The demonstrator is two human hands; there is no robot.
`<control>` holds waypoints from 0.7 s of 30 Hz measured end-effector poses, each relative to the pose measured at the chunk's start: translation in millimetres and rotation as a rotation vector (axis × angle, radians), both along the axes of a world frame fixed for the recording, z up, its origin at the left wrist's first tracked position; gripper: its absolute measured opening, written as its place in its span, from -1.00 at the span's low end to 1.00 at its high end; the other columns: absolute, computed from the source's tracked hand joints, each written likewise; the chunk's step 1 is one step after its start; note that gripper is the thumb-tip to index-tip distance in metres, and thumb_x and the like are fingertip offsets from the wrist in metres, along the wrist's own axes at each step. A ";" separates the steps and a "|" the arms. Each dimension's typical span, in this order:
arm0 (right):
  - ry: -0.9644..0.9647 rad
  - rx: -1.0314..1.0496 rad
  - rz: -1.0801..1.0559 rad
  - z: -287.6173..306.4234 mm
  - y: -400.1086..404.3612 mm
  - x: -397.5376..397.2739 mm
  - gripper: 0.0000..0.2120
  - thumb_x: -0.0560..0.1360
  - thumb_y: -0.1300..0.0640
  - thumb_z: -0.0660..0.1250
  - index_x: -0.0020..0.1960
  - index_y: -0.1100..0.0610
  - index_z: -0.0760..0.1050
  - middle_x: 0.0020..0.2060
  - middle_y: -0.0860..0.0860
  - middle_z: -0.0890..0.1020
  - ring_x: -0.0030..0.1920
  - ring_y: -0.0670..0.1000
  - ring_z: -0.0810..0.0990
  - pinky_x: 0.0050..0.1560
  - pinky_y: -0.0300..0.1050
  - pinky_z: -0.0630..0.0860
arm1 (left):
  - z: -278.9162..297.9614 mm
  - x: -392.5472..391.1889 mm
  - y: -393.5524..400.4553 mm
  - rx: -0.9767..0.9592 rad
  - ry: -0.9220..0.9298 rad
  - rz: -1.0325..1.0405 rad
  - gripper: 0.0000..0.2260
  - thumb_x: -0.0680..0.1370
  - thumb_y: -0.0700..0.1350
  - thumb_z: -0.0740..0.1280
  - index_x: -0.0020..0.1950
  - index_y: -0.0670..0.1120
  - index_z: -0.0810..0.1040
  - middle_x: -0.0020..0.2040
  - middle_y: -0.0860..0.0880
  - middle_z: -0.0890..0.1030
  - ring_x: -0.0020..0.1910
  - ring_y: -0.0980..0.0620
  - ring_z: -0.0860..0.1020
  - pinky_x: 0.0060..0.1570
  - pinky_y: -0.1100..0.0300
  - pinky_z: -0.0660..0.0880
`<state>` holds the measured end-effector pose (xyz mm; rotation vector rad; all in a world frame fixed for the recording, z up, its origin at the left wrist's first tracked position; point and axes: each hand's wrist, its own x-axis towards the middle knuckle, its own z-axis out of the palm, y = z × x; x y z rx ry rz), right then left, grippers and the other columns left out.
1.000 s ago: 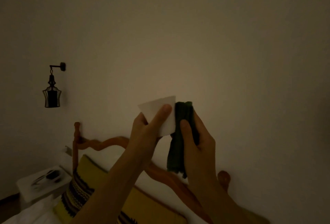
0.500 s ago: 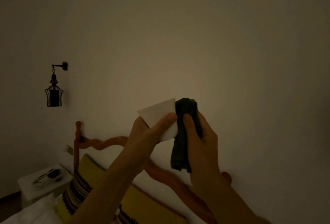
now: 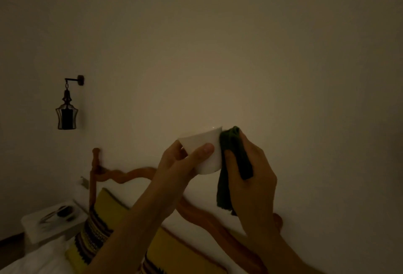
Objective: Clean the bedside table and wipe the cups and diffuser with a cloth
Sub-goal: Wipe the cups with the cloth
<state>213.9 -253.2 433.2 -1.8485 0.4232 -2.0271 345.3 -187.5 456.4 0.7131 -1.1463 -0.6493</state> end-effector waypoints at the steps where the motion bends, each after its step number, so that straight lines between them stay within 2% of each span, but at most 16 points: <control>1: -0.020 0.029 0.030 2.2 0.9 -1.4 -0.60 0.56 0.07 0.35 0.36 -0.16 0.42 0.17 -0.24 0.57 0.16 -0.29 0.56 0.13 -0.42 0.50 | -1.0 -0.1 0.0 0.004 -0.018 0.019 -0.50 0.36 0.04 0.56 0.23 -0.04 0.53 0.08 0.03 0.70 0.10 0.03 0.67 -0.03 0.24 0.61; 3: -0.054 0.110 0.093 5.8 3.8 -2.5 -0.59 0.55 0.02 0.36 0.37 -0.18 0.43 0.18 -0.27 0.58 0.17 -0.28 0.57 0.16 -0.33 0.54 | -3.3 1.1 -1.6 0.013 -0.024 0.045 -0.47 0.32 0.06 0.54 0.24 -0.04 0.53 0.07 0.04 0.71 0.10 0.05 0.67 -0.04 0.26 0.60; 5: -0.096 0.219 0.184 8.1 8.0 -3.7 -0.60 0.55 0.00 0.37 0.38 -0.16 0.47 0.16 -0.21 0.64 0.14 -0.18 0.62 0.16 -0.15 0.60 | -4.5 2.3 -2.4 0.022 -0.021 0.050 -0.47 0.31 0.06 0.57 0.22 -0.03 0.54 0.08 0.03 0.71 0.11 0.03 0.67 -0.04 0.25 0.60; 7: -0.177 0.400 0.376 10.8 10.9 -5.3 -0.71 0.56 -0.02 0.35 0.28 -0.16 0.56 0.04 -0.12 0.71 0.02 -0.07 0.70 0.00 -0.09 0.66 | -6.6 4.3 -3.1 0.029 -0.003 0.026 -0.47 0.31 0.07 0.59 0.21 -0.04 0.55 0.10 -0.01 0.70 0.13 0.00 0.66 -0.03 0.22 0.61; 9: -0.242 0.622 0.606 14.5 12.1 -7.4 -0.79 0.57 -0.03 0.33 0.18 -0.12 0.62 -0.03 0.00 0.73 -0.10 0.03 0.72 -0.18 -0.11 0.65 | -8.2 5.3 -2.6 0.043 0.041 -0.048 -0.49 0.34 0.04 0.56 0.23 -0.08 0.56 0.13 -0.07 0.70 0.15 -0.06 0.66 -0.02 0.17 0.62; 11: -0.173 0.750 0.737 16.5 10.6 -9.3 -0.74 0.54 -0.04 0.36 0.17 -0.01 0.64 0.01 0.13 0.72 -0.15 0.09 0.69 -0.22 -0.08 0.63 | -9.9 5.0 -2.0 0.055 0.048 -0.102 -0.56 0.37 -0.01 0.55 0.21 -0.10 0.61 0.15 -0.12 0.68 0.16 -0.11 0.65 -0.02 0.13 0.63; 13: -0.074 0.747 0.775 16.6 6.9 -10.5 -0.63 0.45 -0.07 0.39 0.21 0.03 0.64 0.05 0.15 0.71 -0.13 0.09 0.67 -0.20 -0.08 0.62 | -9.8 4.2 0.7 0.065 0.047 -0.116 -0.60 0.35 -0.01 0.57 0.14 -0.08 0.66 0.14 -0.14 0.69 0.15 -0.11 0.66 -0.04 0.13 0.63; 14: -0.030 0.718 0.770 16.5 5.4 -12.1 -0.61 0.41 -0.08 0.39 0.21 0.00 0.64 0.04 0.12 0.72 -0.16 0.07 0.67 -0.23 -0.11 0.61 | -9.7 4.9 2.6 0.072 0.056 -0.121 -0.56 0.32 0.02 0.57 0.15 -0.09 0.65 0.13 -0.14 0.69 0.14 -0.11 0.66 -0.04 0.13 0.63; 18: 0.074 0.612 0.797 16.6 -3.2 -24.6 -0.72 0.42 0.00 0.35 0.10 -0.07 0.68 -0.09 0.12 0.73 -0.32 0.01 0.65 -0.38 -0.18 0.57 | -7.1 10.2 12.0 0.079 0.079 -0.158 -0.26 0.19 0.14 0.66 0.25 -0.18 0.58 0.20 -0.20 0.65 0.20 -0.17 0.62 0.02 0.08 0.63; 21: 0.110 0.577 0.858 13.0 -8.1 -28.4 -0.74 0.43 0.00 0.38 0.10 -0.05 0.70 -0.16 0.14 0.70 -0.33 0.01 0.64 -0.41 -0.19 0.55 | -5.1 15.8 16.8 0.097 0.160 -0.260 -0.39 0.13 0.12 0.68 0.11 -0.10 0.72 0.18 -0.19 0.67 0.19 -0.17 0.63 -0.01 0.06 0.63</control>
